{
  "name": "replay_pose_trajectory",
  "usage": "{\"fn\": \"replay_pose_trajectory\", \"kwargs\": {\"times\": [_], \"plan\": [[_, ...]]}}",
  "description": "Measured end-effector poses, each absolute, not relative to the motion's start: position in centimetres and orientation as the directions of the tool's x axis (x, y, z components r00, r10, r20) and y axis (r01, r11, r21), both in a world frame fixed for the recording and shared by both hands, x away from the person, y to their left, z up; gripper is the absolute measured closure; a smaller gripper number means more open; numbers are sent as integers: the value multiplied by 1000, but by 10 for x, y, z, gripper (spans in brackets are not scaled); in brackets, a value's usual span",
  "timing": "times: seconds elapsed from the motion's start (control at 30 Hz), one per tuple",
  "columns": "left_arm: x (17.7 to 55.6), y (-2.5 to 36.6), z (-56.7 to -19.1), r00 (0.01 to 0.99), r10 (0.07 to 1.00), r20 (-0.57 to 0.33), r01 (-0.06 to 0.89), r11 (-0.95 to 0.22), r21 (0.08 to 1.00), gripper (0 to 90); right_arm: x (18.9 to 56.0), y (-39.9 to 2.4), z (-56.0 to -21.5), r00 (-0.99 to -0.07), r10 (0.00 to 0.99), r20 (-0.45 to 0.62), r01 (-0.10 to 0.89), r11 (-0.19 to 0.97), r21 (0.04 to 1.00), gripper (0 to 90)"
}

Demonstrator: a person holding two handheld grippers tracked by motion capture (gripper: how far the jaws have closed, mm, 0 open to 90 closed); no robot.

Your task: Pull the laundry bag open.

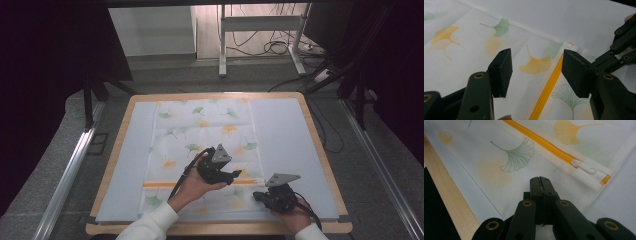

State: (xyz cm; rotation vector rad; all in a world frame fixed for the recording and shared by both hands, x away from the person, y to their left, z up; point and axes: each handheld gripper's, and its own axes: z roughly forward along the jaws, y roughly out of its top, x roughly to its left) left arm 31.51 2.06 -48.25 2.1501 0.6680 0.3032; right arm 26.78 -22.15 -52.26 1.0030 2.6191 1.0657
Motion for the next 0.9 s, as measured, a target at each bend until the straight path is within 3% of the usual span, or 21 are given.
{"fn": "replay_pose_trajectory", "kwargs": {"times": [0.37, 0.9], "plan": [[318, 13, -493, 834, 551, -17, 358, -517, 778, 430, 265, -224, -521, -765, 631, 129, 545, 528, 652, 893], [330, -26, -501, 868, 495, -21, 343, -568, 748, 557, 259, -231, -522, -755, 640, 142, 557, 512, 654, 893]]}}
